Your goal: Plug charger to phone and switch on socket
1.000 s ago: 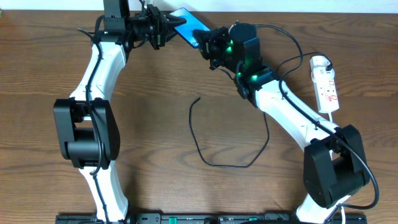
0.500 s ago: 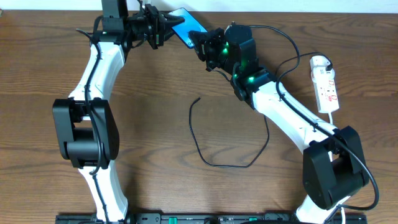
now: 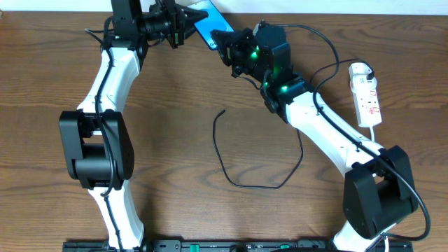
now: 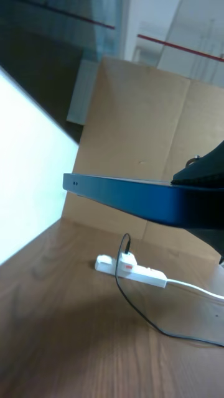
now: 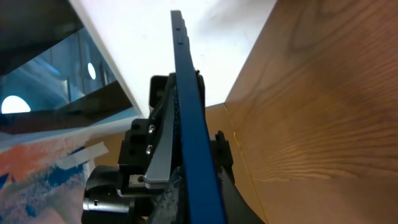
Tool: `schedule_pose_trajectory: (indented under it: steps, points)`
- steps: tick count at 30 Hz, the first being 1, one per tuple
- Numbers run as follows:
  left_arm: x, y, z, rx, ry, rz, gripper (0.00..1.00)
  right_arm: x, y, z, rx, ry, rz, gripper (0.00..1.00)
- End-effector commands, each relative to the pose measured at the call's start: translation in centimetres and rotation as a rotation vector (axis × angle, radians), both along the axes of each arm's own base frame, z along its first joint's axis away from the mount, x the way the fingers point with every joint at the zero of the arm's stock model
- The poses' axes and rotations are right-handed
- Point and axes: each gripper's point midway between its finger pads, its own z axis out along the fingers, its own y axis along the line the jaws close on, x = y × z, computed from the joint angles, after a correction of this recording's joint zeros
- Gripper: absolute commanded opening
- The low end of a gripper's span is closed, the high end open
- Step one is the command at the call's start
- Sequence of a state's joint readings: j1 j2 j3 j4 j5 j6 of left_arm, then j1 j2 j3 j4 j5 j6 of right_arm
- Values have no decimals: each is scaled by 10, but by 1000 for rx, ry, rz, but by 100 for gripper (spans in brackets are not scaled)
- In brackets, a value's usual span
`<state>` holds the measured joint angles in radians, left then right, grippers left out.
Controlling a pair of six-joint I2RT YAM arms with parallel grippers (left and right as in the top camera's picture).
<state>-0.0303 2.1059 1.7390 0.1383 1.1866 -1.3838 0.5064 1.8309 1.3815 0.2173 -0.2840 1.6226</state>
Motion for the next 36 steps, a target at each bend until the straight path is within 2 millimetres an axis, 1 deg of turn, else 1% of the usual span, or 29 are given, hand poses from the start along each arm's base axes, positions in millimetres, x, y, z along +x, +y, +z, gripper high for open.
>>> schedule_pose_trajectory:
  steps: [1, 3, 6, 11, 17, 26, 29, 32, 36]
  points:
    - [-8, -10, 44, -42, -92, -42, 7, -56, 51, -41, -60, 72, 275, 4]
    - [-11, -11, 50, -50, -128, -60, 7, -55, 51, -41, -59, 71, 275, 4]
    - [-15, -13, 55, -54, -164, -89, 8, -55, 51, -41, -59, 71, 275, 1]
    - [-20, -14, 56, -59, -162, -119, 8, -55, 52, -39, -64, 53, 278, 1]
    - [-20, -15, 56, -59, -162, -123, 8, -54, 53, -34, -87, -14, 297, 1]
    - [-21, -15, 56, -57, -170, -126, 7, -54, 54, -33, -106, -51, 310, 2]
    - [-20, -12, 56, -49, -189, -121, 7, -53, 53, -33, -130, -82, 317, 16]
    - [-17, -5, 55, -32, -234, -112, 7, -49, 47, -33, -170, -129, 320, 31]
    - [-13, 7, 51, -13, -260, -86, 8, -39, 34, -37, -201, -139, 302, 36]
